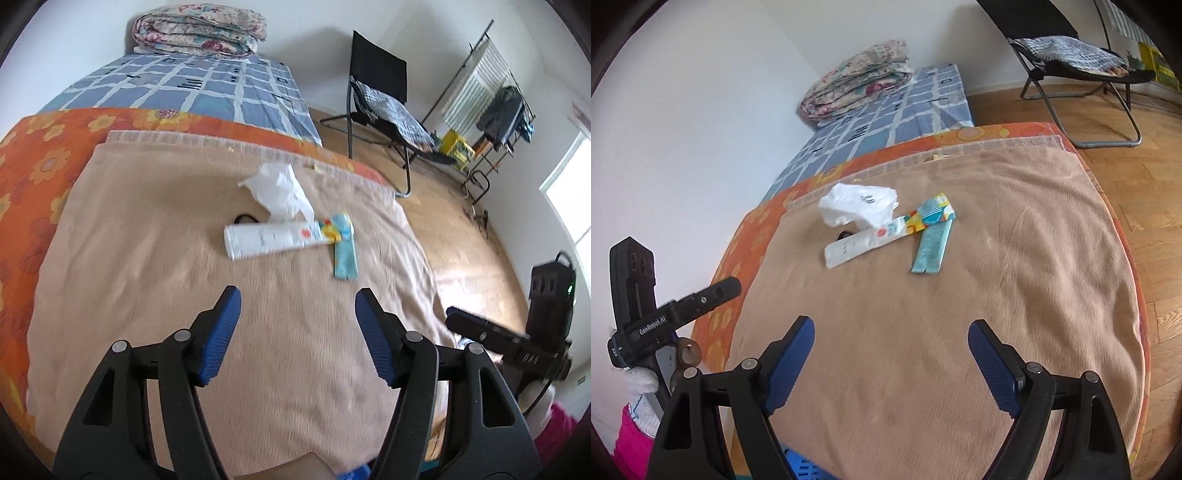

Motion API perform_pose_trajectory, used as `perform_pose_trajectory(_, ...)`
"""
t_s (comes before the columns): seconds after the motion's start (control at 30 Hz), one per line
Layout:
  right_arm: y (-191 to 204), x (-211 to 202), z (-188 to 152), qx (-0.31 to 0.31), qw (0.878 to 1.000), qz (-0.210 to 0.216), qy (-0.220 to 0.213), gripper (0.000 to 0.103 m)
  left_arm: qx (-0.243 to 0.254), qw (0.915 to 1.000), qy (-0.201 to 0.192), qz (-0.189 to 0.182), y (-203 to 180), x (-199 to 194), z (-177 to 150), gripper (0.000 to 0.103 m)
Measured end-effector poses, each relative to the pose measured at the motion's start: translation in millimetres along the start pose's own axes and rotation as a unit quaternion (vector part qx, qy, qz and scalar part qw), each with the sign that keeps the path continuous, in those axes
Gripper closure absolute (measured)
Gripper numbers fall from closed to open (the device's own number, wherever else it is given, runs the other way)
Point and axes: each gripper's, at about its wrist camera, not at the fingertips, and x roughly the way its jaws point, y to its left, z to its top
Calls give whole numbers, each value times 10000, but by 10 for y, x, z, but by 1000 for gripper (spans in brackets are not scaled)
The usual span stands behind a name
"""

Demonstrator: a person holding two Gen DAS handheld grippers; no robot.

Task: Collect trash
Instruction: 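Move both grippers back over the blanket toward the tissue and packets, then grasp the white tissue with left gripper while right gripper grasps the teal packet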

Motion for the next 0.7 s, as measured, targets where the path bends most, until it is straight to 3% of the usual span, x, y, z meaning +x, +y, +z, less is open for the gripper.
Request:
perform_pose_trajectory(0.33, -132, 548, 316, -7, 9999, -120, 114, 23, 7, 9999, -166, -37, -25, 513, 593, 37)
perform_pose_trajectory(0.7, -292, 1111, 507, 96, 9994, -179, 287, 32, 34, 9997, 214, 125, 19, 1359, 952, 37)
